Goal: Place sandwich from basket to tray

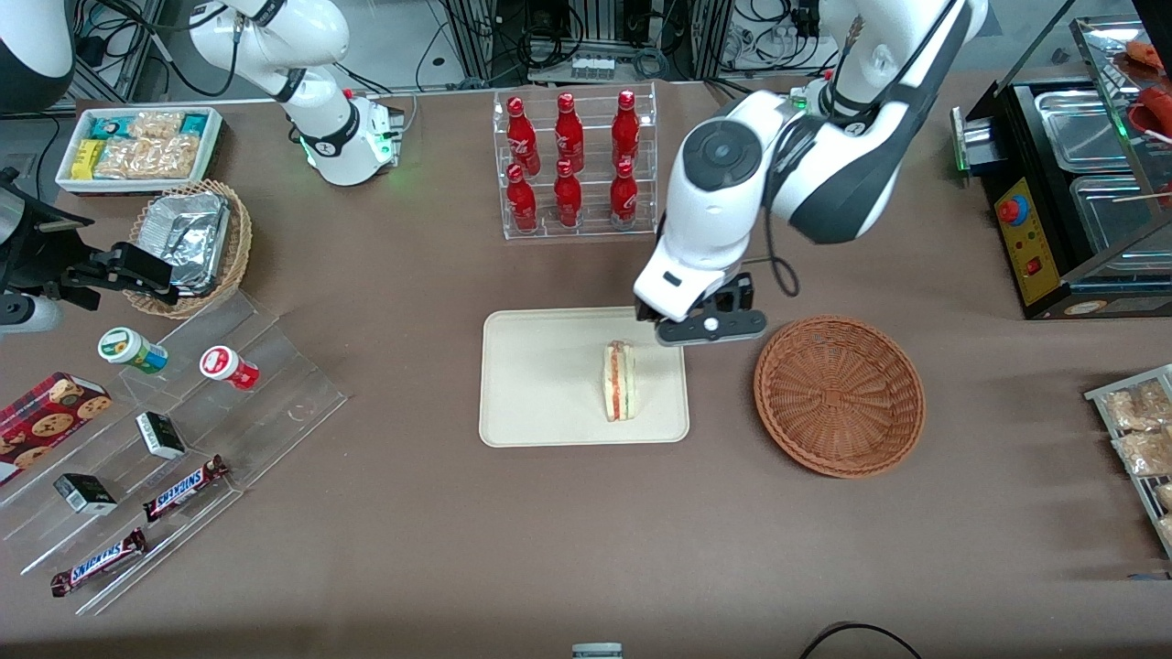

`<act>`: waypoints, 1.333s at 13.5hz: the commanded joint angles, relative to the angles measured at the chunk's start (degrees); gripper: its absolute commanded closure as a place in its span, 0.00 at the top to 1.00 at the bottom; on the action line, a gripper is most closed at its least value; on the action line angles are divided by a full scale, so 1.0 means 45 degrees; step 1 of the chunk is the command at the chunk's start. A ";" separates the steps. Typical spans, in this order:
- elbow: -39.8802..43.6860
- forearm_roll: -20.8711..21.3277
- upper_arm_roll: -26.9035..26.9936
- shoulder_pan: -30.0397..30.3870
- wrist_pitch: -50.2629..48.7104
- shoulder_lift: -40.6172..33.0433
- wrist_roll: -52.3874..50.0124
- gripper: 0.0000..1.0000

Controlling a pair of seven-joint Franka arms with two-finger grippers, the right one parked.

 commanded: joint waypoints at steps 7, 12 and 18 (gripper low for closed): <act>0.0297 0.0072 0.0640 0.1217 -0.2626 -0.2024 0.1246 1.00; 0.0667 -0.1000 0.2727 0.1899 -0.3563 -0.3116 0.4012 1.00; 0.1586 -0.1294 0.3805 0.2545 -0.5362 -0.3118 0.7691 1.00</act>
